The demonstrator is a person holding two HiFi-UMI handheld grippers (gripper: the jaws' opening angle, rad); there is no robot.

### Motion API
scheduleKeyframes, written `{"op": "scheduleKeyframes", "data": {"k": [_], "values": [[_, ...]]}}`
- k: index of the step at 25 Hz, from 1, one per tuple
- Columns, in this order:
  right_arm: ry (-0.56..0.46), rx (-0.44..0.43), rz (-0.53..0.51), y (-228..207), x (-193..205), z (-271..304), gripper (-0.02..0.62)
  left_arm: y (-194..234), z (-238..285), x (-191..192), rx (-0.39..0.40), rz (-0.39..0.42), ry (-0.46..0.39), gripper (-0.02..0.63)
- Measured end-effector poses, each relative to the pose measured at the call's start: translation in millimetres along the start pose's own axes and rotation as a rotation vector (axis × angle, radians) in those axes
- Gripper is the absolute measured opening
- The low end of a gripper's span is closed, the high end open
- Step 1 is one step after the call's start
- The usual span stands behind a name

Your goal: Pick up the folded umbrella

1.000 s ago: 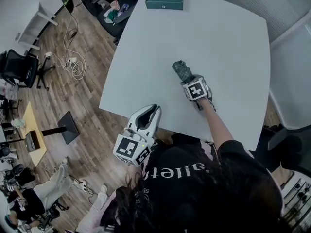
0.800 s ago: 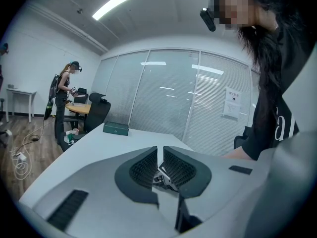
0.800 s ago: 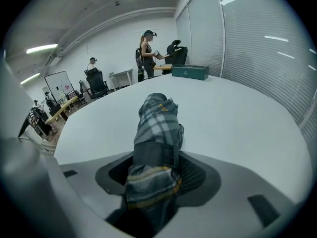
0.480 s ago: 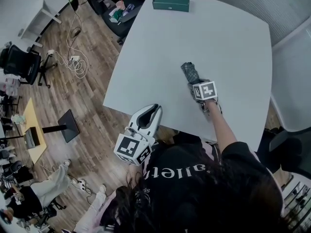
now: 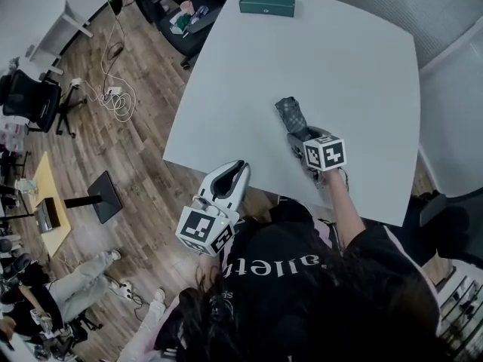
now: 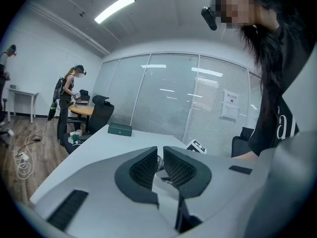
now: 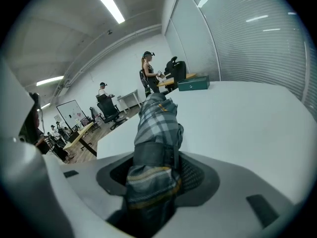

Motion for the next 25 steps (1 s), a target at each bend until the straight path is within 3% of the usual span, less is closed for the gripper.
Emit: {"op": "scheduleKeyframes", "data": {"k": [11,25], "values": [[-0.137,-0.041,-0.036,89,-6,-63,0.229,5,-43,6,0.047,0.004,-0.018,0.054],[-0.189,-0.024,0.017,192,62,-108,0.229,-5,-139,36,0.112,0.028,-0.028,0.054]]}}
Point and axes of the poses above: the fingertips, and each gripper's own axes: z forward along the fingers, y to its left, x out of its underside, the point moved 8 cm from there along -z, backward along the fingers, and after that the axes turned 3 degrees about x, right-handed, at the moved point
